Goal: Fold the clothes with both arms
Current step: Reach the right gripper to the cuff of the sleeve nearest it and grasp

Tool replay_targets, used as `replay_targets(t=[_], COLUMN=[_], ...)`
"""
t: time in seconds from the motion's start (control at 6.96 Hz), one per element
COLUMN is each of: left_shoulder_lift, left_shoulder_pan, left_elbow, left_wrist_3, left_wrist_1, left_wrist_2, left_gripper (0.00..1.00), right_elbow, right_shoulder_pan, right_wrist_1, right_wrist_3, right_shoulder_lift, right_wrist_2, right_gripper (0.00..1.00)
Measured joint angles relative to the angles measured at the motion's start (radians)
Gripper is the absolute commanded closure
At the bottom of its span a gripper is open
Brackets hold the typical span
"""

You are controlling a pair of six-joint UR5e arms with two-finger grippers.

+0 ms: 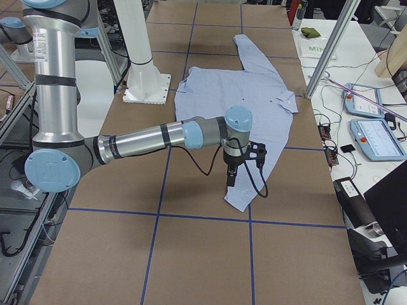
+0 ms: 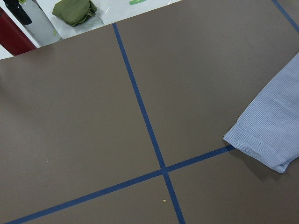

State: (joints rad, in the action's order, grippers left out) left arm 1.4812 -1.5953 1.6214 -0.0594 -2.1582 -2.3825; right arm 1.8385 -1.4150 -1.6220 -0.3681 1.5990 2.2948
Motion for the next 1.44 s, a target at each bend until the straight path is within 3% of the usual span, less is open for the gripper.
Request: replay_targets(t=[0.86, 1.15, 1.44], left_shoulder_lift=[-0.036, -0.039, -0.039], left_shoulder_pan=[0.0, 0.0, 0.0], left_elbow=[0.035, 0.038, 0.045], left_wrist_3=[-0.003, -0.004, -0.005], left_wrist_1=[-0.012, -0.015, -0.015], left_wrist_2=[-0.034, -0.036, -0.037], left_gripper=[0.01, 0.01, 0.01], right_elbow=[-0.008, -0.079, -0.187], right_shoulder_pan=[0.012, 0.038, 0.08], right_wrist_1=[0.032, 0.131, 0.316], right_wrist_3=[0.005, -0.021, -0.248], right_shoulder_lift=[0.018, 0.021, 0.012], right_wrist_2=[0.019, 0.059, 0.065], right_gripper=[0.0, 0.06, 0.07])
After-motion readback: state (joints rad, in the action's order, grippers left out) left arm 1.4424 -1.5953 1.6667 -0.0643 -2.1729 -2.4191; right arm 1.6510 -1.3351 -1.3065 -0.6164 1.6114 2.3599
